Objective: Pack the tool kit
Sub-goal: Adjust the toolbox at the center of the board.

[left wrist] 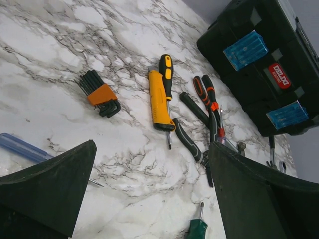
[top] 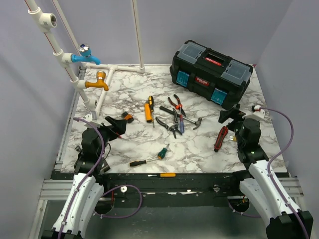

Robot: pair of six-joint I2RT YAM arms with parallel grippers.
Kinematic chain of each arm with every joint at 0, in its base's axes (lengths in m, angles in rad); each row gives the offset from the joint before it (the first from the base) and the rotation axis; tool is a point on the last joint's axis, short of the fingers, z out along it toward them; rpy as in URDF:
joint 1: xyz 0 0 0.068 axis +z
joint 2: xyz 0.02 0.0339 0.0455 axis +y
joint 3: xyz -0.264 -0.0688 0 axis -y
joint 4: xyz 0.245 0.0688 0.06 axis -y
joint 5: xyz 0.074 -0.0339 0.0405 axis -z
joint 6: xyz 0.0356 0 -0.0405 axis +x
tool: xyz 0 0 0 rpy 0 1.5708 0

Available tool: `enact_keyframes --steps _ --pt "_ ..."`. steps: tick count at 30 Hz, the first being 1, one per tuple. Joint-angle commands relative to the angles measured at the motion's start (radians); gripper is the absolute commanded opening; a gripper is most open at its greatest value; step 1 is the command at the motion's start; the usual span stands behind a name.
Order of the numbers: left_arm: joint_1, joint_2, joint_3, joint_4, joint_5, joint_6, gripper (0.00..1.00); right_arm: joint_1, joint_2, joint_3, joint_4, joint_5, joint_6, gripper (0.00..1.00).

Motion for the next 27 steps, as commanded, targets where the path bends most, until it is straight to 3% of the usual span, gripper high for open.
enact_keyframes --steps 1,4,6,12,21,27 --pt "0.002 0.016 0.013 0.077 0.157 0.004 0.99 0.002 -0.027 0.031 0.045 -0.052 -0.046 1.00" --pt "-0.010 0.089 -0.019 0.230 0.297 -0.033 0.99 0.003 0.048 0.125 0.071 -0.065 -0.002 1.00" --pt "-0.060 0.157 -0.012 0.257 0.258 -0.074 0.99 0.002 0.149 0.235 0.064 -0.092 -0.006 1.00" --pt "-0.277 0.339 0.103 0.310 0.117 -0.016 0.98 -0.024 0.491 0.653 -0.079 -0.119 -0.095 1.00" --pt "-0.343 0.659 0.237 0.524 0.178 -0.011 0.98 -0.251 0.872 1.027 -0.092 -0.389 -0.005 1.00" --pt "-0.351 0.694 0.280 0.505 0.197 0.019 0.98 -0.375 1.143 1.298 -0.168 -0.508 -0.005 1.00"
